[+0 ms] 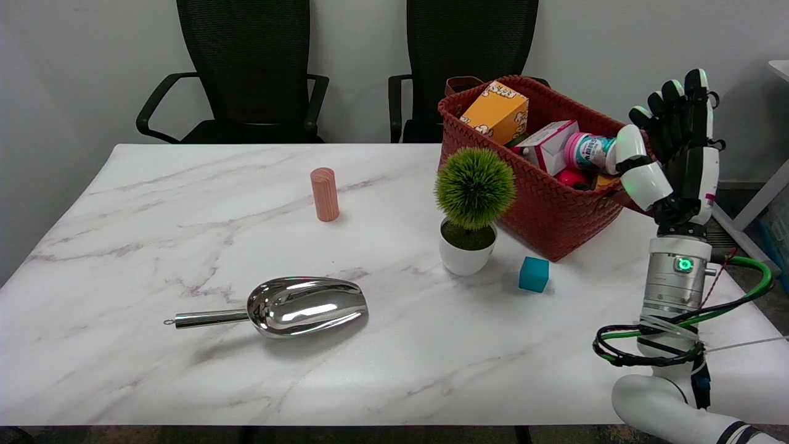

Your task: Pick up the wooden cylinder.

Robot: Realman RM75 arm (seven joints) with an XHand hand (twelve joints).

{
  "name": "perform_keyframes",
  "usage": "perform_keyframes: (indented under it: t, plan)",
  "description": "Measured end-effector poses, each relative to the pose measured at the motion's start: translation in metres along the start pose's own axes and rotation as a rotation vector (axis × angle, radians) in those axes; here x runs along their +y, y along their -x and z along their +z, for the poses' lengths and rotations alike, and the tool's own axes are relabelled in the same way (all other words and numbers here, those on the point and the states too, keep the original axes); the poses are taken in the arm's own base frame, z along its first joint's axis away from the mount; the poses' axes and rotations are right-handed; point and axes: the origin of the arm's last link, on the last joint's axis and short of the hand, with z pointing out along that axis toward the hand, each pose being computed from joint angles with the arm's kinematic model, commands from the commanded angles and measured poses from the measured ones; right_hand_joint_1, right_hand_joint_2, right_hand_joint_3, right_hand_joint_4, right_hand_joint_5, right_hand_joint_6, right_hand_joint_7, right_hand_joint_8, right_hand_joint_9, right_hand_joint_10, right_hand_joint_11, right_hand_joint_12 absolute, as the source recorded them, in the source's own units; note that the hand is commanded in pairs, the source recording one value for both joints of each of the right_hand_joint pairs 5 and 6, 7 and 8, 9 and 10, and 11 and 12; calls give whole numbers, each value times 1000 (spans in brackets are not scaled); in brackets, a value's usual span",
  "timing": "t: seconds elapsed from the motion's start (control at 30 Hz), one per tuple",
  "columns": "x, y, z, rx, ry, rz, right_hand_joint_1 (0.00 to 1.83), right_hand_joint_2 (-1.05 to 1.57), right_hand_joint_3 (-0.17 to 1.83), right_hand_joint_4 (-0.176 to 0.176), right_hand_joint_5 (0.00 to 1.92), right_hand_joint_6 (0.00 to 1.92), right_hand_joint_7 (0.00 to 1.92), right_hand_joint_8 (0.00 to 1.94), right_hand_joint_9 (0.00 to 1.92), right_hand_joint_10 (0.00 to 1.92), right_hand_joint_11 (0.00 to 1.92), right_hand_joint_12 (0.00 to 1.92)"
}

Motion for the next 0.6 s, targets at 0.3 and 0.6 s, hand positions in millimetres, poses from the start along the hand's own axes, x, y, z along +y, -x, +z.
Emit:
perform_keyframes:
  t: [0.3,0.6]
  plan:
    - [-11,19,4,-65,-11,37,977,1046,497,0,56,56,238,238,474,474,641,641]
    - [-34,53,8,-169,-13,34,930,1071,493,0,48,48,260,260,478,478,638,638]
